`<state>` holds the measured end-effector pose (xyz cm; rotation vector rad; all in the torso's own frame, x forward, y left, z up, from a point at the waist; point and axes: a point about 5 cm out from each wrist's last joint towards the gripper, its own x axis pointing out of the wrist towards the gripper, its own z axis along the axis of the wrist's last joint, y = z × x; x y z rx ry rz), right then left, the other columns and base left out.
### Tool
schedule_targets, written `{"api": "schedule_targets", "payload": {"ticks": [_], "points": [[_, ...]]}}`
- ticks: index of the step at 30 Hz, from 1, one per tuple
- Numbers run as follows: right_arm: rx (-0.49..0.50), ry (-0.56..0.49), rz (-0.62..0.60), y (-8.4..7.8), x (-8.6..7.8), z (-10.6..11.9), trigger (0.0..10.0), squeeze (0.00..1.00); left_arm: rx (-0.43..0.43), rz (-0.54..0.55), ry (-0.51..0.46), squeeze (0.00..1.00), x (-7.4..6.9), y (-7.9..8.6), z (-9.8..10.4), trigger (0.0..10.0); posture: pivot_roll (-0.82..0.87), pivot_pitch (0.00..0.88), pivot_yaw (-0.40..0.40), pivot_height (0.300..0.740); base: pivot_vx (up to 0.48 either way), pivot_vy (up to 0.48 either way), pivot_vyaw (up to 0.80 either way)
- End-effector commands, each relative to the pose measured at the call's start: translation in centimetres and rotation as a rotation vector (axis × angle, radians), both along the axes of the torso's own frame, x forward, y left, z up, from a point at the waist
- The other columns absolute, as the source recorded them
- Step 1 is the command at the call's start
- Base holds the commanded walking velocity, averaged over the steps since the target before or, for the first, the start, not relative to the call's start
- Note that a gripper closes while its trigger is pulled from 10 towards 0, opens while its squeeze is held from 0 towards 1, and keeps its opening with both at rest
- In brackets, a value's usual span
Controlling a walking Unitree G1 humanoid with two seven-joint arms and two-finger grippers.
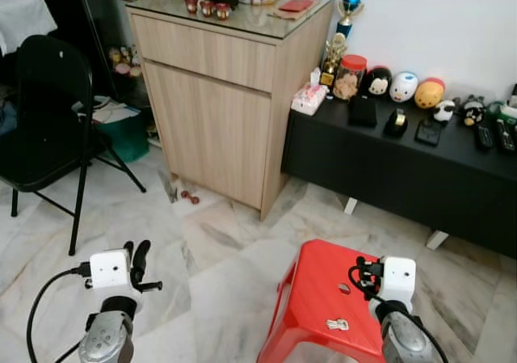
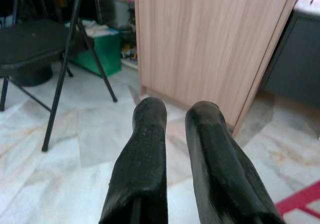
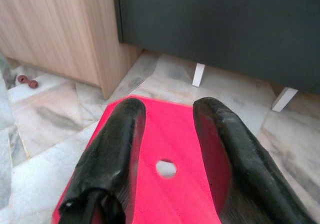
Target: Hang keys on a hook
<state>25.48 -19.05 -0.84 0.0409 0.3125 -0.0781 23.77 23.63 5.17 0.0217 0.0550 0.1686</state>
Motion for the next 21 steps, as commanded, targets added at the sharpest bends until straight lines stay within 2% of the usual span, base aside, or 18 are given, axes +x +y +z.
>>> {"api": "schedule_targets", "payload": {"ticks": [1,21], "points": [[0.004,-0.011,-0.011,-0.07,0.12,0.22,10.0,0.0,-0.005,0.012,0.01,0.0,-0.02,0.19,0.0,10.0,0.18,0.048,-0.078,0.626,0.0,0.0,0.0],[0.0,0.016,0.034,0.34,0.05,0.03,10.0,0.0,-0.008,0.01,0.015,0.0,0.49,-0.04,0.31,10.0,0.18,0.043,-0.081,0.626,0.0,0.0,0.0]]}}
